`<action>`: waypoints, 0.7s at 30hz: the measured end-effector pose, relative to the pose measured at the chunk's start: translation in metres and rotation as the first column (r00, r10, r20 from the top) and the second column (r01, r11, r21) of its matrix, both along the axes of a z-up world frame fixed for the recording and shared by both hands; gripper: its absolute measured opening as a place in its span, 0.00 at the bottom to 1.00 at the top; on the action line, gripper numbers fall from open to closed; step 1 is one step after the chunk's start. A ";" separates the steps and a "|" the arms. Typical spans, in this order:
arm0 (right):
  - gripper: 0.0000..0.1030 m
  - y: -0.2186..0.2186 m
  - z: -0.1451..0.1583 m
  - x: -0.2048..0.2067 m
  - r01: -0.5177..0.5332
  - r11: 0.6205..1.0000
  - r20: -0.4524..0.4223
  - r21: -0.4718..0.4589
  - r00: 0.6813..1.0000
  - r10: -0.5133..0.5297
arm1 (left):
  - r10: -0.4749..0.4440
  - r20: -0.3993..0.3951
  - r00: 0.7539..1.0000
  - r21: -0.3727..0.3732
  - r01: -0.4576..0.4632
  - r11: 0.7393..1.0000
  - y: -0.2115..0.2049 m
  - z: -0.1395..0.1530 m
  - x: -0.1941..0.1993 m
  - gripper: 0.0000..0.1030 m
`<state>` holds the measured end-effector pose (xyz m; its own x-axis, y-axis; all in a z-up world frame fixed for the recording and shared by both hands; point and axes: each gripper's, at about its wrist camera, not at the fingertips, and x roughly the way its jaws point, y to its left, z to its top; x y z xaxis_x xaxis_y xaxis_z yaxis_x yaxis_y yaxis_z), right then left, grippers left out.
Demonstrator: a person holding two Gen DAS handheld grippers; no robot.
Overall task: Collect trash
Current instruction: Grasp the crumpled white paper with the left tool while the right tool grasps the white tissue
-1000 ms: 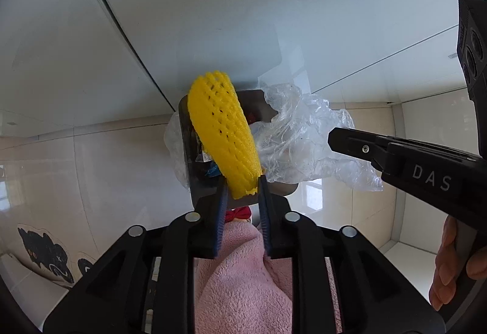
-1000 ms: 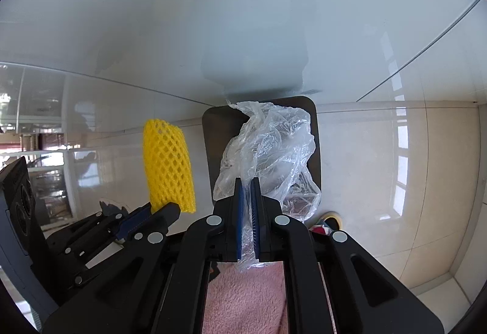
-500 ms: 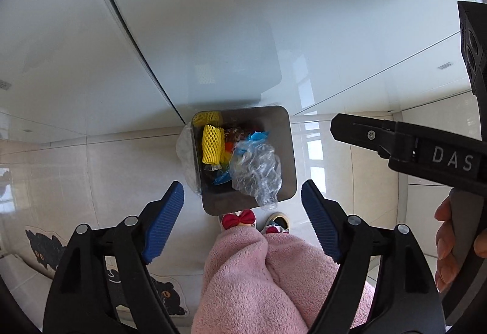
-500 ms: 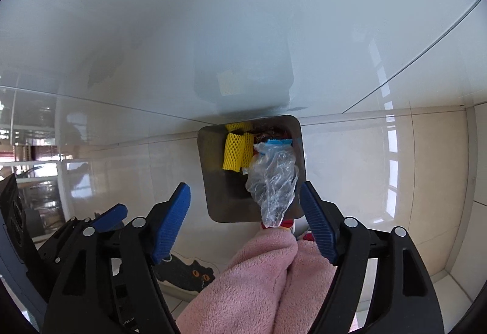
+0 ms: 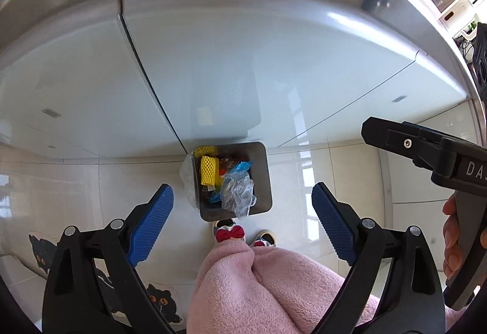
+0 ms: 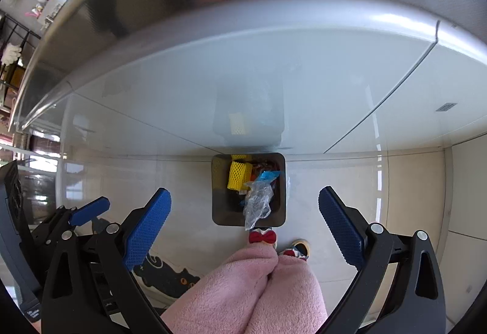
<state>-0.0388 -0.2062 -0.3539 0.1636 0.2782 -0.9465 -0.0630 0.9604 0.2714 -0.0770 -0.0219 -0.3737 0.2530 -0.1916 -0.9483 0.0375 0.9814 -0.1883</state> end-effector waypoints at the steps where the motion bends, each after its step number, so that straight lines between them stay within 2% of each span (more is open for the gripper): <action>1: 0.96 -0.003 0.010 0.000 0.000 1.000 0.013 0.004 1.000 0.000 | 0.008 0.016 1.000 -0.002 -0.008 1.000 0.000 0.011 -0.001 0.85; 8: 0.97 -0.018 0.079 0.003 0.007 0.998 0.122 0.055 0.992 -0.014 | 0.033 0.149 0.988 0.009 -0.035 0.999 0.002 0.085 0.005 0.85; 13: 0.97 -0.023 0.129 0.015 0.014 0.997 0.235 0.072 0.971 -0.031 | 0.041 0.239 0.970 0.024 -0.048 0.999 0.008 0.138 0.025 0.85; 15: 0.97 -0.024 0.143 0.027 0.023 0.997 0.272 0.078 0.961 -0.044 | 0.040 0.269 0.962 0.029 -0.049 0.998 0.011 0.149 0.037 0.86; 21: 0.97 -0.018 0.165 0.072 0.055 0.995 0.328 0.081 0.941 -0.079 | 0.024 0.302 0.953 0.037 -0.037 0.999 0.021 0.156 0.085 0.86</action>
